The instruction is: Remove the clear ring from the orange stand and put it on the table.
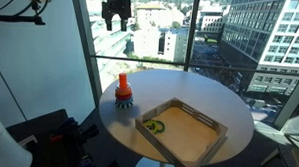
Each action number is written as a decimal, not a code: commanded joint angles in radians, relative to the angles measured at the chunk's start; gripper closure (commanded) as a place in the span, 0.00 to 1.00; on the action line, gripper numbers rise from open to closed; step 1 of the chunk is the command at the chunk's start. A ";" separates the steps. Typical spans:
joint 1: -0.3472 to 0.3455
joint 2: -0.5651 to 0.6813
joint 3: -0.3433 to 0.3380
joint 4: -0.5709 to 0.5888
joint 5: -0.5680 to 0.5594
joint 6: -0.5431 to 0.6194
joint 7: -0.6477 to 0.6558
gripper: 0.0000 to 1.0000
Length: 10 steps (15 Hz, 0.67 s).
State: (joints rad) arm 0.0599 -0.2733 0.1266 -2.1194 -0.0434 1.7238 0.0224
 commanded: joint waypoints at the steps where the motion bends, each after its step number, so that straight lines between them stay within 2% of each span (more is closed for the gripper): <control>1: 0.011 0.001 -0.009 0.004 -0.002 -0.003 0.003 0.00; 10: 0.010 0.003 -0.015 -0.021 0.004 0.020 -0.004 0.00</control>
State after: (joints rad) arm 0.0607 -0.2711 0.1263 -2.1236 -0.0434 1.7248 0.0224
